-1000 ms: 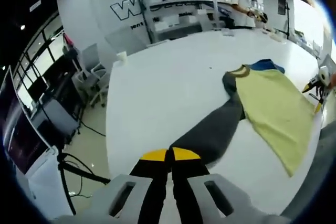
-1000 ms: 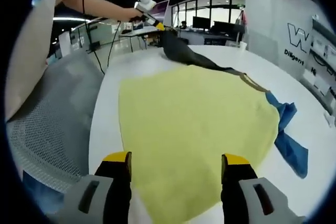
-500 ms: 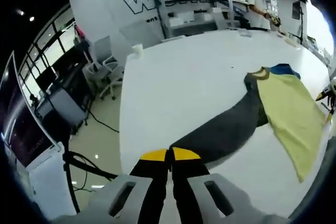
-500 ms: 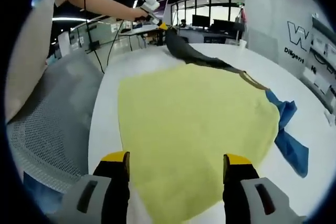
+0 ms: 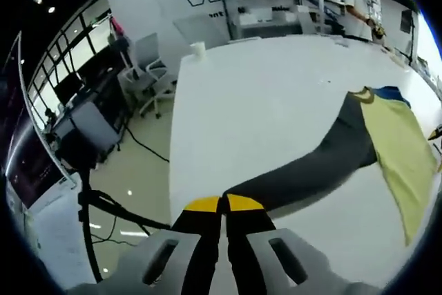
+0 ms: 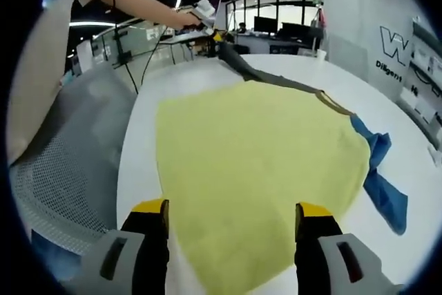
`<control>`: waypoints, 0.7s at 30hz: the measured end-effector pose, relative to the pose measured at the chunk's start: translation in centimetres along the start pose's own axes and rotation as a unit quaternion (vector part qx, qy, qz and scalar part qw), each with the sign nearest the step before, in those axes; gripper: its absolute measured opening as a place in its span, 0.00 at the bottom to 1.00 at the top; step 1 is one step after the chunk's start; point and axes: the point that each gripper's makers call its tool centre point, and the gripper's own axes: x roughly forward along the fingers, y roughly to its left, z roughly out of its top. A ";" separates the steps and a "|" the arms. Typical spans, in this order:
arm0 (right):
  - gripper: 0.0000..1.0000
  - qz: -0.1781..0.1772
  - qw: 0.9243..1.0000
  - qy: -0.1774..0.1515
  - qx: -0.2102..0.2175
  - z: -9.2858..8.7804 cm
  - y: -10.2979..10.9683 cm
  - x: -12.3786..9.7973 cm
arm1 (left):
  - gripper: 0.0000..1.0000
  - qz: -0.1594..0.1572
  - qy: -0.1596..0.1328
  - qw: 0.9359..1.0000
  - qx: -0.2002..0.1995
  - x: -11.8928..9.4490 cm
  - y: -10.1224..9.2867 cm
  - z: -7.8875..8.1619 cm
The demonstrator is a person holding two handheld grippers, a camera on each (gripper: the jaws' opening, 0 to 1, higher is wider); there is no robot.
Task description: Fold the garment on the visible template until the final outline fits inside the template.
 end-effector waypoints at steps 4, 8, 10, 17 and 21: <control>0.73 0.002 1.000 0.006 0.001 -0.3 0.1 0.1 | 0.03 0.005 0.037 0.999 -0.029 1.1 0.7 -0.9; 0.73 0.003 1.000 0.007 0.003 -0.2 0.2 0.1 | 0.04 -0.008 0.045 0.998 -0.047 2.1 0.6 -1.8; 0.72 0.003 1.000 0.008 0.004 -0.3 0.2 0.2 | 0.04 -0.022 0.054 0.997 -0.059 2.4 0.2 -2.3; 0.72 0.004 1.000 0.012 0.006 -0.4 0.5 0.4 | 0.13 -0.024 0.050 0.996 -0.065 2.8 0.7 -3.2; 0.72 0.004 1.000 0.012 0.005 -0.3 0.6 0.5 | 0.20 -0.021 0.055 0.996 -0.071 1.9 0.3 -4.7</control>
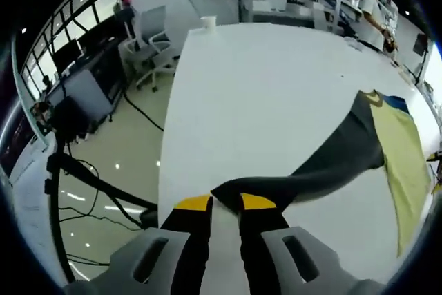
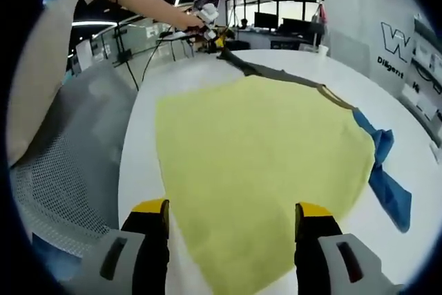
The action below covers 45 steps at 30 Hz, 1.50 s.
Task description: Fold the garment on the visible template until the final outline fits inside the template.
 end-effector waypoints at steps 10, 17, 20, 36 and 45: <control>0.72 -0.001 1.000 0.002 0.000 -0.2 0.1 -0.1 | 0.26 -0.036 0.002 0.999 -0.018 -1.1 -3.5 -2.7; 0.71 -0.002 1.000 0.003 -0.001 -0.3 0.0 -0.2 | 0.26 -0.046 0.017 0.999 -0.018 0.3 -4.7 -2.8; 0.71 -0.002 1.000 0.004 0.000 -0.4 0.0 -0.2 | 0.26 -0.040 0.025 0.999 -0.022 1.0 -4.3 -2.8; 0.69 -0.003 1.000 0.003 -0.006 0.0 -0.3 -0.3 | 0.08 -0.040 0.049 0.998 -0.027 1.2 -3.9 -4.0; 0.69 0.000 1.000 -0.001 -0.011 0.3 -0.1 -0.2 | 0.07 -0.082 0.048 0.993 -0.073 -3.5 -4.3 -4.5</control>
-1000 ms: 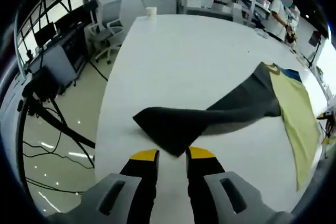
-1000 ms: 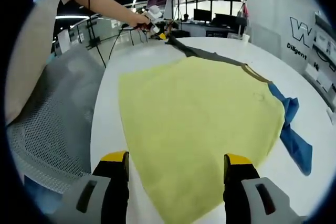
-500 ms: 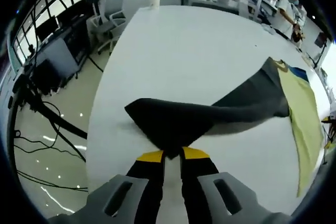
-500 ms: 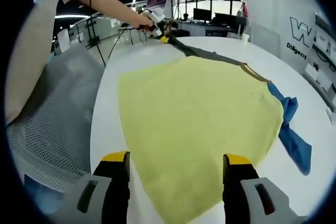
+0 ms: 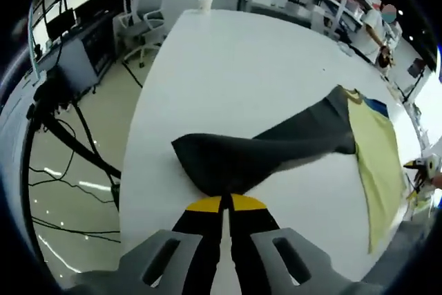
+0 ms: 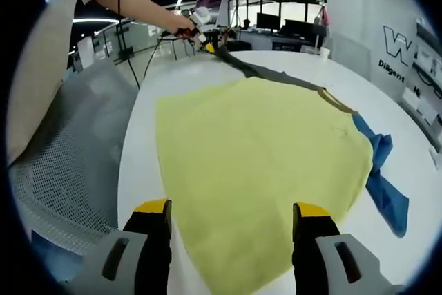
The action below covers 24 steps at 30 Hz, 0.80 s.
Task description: Fold the garment on the visible template until the final outline fits inside the template.
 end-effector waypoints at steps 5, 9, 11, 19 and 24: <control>0.69 0.003 1.000 -0.001 -0.003 0.1 0.2 0.1 | 0.07 -0.023 0.007 1.000 -0.014 -1.6 -1.2 -1.0; 0.69 0.005 1.000 -0.002 -0.004 0.2 0.4 0.2 | 0.07 -0.025 0.005 1.000 -0.014 -2.2 -1.5 -1.4; 0.69 0.005 1.000 -0.003 -0.004 0.2 0.4 0.3 | 0.07 -0.019 0.005 1.000 -0.010 -2.3 -1.3 -1.7; 0.69 0.006 1.000 -0.002 -0.004 0.1 0.5 0.3 | 0.06 0.014 -0.001 0.999 0.049 -1.2 -0.5 -1.5; 0.69 0.006 1.000 -0.002 -0.003 0.1 0.4 0.3 | 0.07 0.012 0.025 0.998 0.056 -0.3 -0.3 -3.0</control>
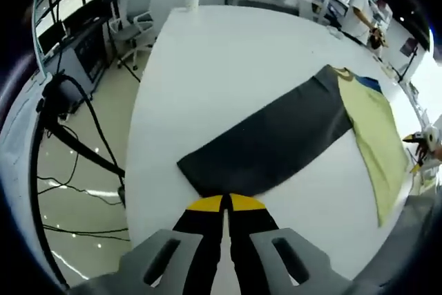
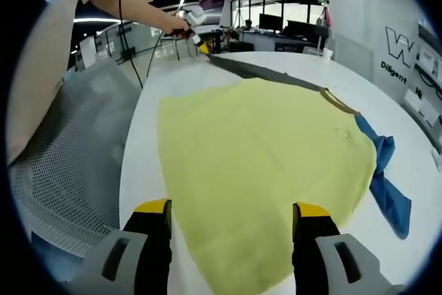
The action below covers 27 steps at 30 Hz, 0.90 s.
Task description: Fold the garment on the visible template until the final outline fits inside the template.
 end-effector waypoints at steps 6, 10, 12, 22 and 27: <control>0.69 -0.001 1.000 -0.001 0.001 -0.1 -0.1 0.1 | 0.07 0.008 0.021 1.000 -0.006 0.5 0.5 -1.9; 0.69 -0.001 1.000 -0.002 0.002 -0.1 0.0 0.1 | 0.10 0.016 0.028 0.999 -0.008 0.3 0.6 -3.0; 0.69 -0.001 1.000 -0.003 0.003 -0.1 0.0 0.1 | 0.15 0.017 0.032 0.999 -0.015 0.4 0.6 -3.5; 0.69 -0.004 1.000 -0.007 0.001 0.2 0.0 0.0 | 0.17 0.038 0.019 0.999 -0.023 0.3 0.9 -3.6; 0.70 -0.011 1.000 -0.010 0.003 0.4 -0.5 -0.3 | 0.18 0.062 -0.012 0.997 -0.039 -0.9 1.2 -2.6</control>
